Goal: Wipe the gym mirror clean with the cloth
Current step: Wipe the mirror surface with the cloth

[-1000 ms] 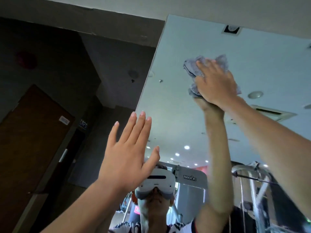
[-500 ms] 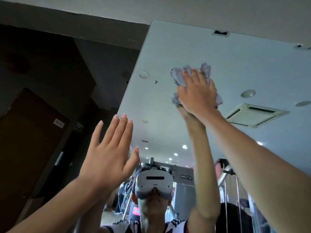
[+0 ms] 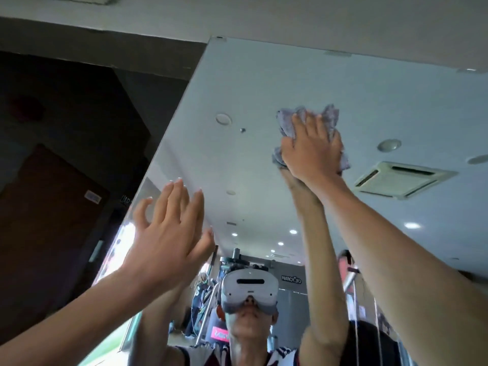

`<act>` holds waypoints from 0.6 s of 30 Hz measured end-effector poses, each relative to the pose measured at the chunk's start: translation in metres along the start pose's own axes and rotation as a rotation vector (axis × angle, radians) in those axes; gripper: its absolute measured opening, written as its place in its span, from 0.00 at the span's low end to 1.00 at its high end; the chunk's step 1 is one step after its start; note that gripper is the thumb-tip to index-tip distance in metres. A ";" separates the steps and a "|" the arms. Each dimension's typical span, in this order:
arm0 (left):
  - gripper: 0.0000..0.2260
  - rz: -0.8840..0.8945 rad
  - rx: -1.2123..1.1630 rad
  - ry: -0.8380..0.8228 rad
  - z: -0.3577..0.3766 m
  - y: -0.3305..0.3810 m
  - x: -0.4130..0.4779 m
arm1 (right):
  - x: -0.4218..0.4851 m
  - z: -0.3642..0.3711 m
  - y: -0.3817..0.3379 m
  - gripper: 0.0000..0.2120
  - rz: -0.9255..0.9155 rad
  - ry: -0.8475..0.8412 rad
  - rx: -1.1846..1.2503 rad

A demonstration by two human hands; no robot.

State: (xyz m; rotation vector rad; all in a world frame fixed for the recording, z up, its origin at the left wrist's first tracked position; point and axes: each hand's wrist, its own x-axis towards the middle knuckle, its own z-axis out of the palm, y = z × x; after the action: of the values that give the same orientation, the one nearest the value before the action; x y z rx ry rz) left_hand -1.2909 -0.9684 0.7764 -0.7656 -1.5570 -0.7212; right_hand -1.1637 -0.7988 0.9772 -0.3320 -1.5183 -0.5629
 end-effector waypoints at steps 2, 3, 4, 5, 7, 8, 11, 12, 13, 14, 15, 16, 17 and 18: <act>0.38 0.031 0.009 0.000 0.005 0.026 -0.002 | -0.029 0.000 -0.014 0.34 -0.239 -0.044 0.011; 0.38 0.020 0.000 -0.026 0.010 0.042 -0.001 | -0.044 -0.003 -0.009 0.34 -0.408 -0.085 0.003; 0.39 0.005 -0.012 -0.043 0.016 0.058 0.001 | -0.057 -0.009 0.006 0.34 -0.564 -0.138 0.004; 0.39 0.001 -0.027 -0.036 0.020 0.073 0.004 | -0.062 -0.015 0.028 0.34 -0.665 -0.201 0.015; 0.38 0.007 -0.053 -0.004 0.029 0.100 0.010 | -0.055 -0.025 0.079 0.32 -0.705 -0.219 0.024; 0.37 0.008 -0.065 0.007 0.033 0.110 0.011 | -0.046 -0.029 0.103 0.32 -0.634 -0.180 0.025; 0.37 -0.007 -0.099 0.043 0.042 0.124 0.010 | -0.020 -0.031 0.133 0.35 -0.242 -0.094 0.003; 0.36 -0.003 -0.106 0.061 0.043 0.123 0.009 | -0.018 -0.027 0.125 0.35 -0.149 -0.057 -0.014; 0.35 0.003 -0.107 0.075 0.044 0.122 0.008 | -0.021 -0.024 0.113 0.34 -0.094 -0.024 -0.023; 0.35 0.006 -0.100 0.083 0.045 0.122 0.008 | -0.027 -0.022 0.100 0.34 -0.076 -0.013 -0.021; 0.35 0.007 -0.093 0.087 0.045 0.121 0.008 | -0.035 -0.020 0.091 0.34 -0.102 -0.029 -0.009; 0.34 0.007 -0.089 0.091 0.045 0.121 0.008 | -0.046 -0.020 0.088 0.34 -0.182 -0.072 -0.004; 0.34 0.006 -0.086 0.093 0.045 0.121 0.008 | -0.057 -0.023 0.091 0.34 -0.304 -0.131 -0.005; 0.35 0.004 -0.086 0.088 0.045 0.121 0.008 | -0.068 -0.027 0.101 0.34 -0.443 -0.196 -0.003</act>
State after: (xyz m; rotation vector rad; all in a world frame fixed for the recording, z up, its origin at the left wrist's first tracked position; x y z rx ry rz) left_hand -1.2203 -0.8599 0.7820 -0.7897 -1.4520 -0.8129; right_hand -1.0841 -0.7200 0.9223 -0.0481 -1.7936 -0.9008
